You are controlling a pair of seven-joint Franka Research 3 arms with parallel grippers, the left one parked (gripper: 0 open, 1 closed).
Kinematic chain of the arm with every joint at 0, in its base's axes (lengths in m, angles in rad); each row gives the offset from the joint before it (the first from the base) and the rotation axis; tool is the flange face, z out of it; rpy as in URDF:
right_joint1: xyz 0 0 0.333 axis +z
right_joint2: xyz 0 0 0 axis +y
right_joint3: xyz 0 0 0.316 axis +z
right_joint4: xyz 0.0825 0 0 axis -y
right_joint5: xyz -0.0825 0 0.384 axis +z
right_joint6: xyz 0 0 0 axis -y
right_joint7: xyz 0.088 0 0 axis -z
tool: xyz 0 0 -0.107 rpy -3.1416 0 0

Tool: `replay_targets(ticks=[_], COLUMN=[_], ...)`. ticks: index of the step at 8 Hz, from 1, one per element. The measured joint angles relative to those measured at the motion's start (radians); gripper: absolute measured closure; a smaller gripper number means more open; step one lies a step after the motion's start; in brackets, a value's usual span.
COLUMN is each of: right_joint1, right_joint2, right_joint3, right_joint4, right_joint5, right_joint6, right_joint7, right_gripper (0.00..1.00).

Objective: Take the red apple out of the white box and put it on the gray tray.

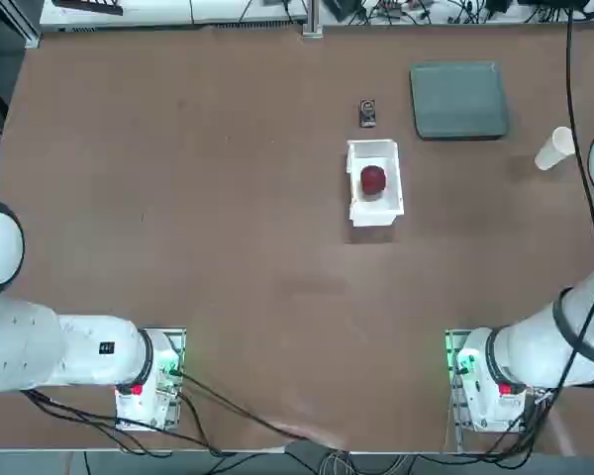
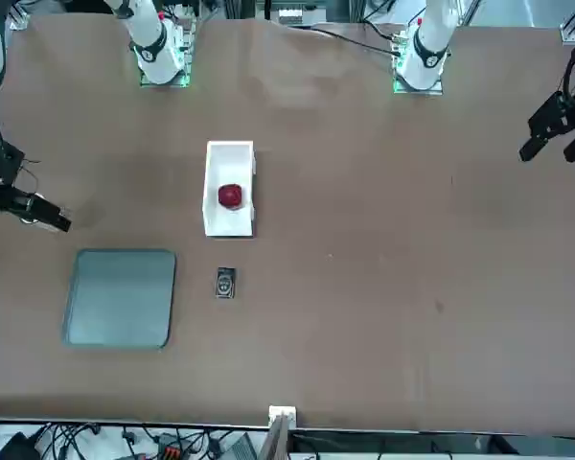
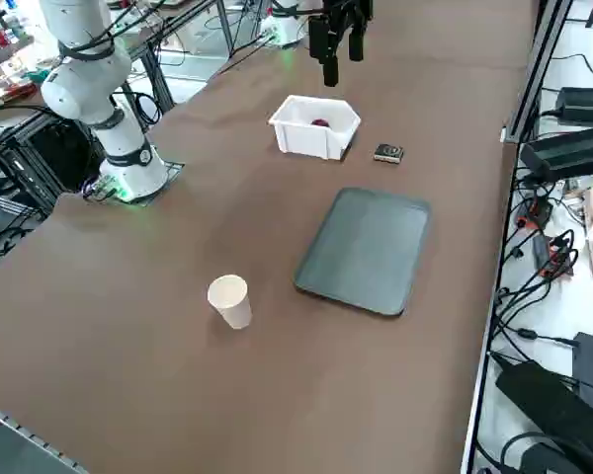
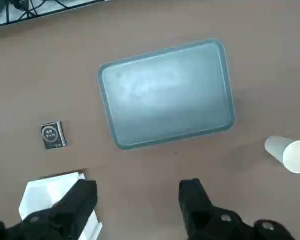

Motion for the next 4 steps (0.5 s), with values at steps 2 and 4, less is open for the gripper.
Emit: replay_targets(ticks=[2,4], right_joint1=[0.000,0.000], right_joint2=[0.000,0.000], right_joint3=[0.000,0.000], right_joint4=[0.000,0.000], right_joint5=[0.000,0.000], right_joint6=[0.000,0.000], right_joint7=[0.000,0.000], right_gripper=[0.00,0.00])
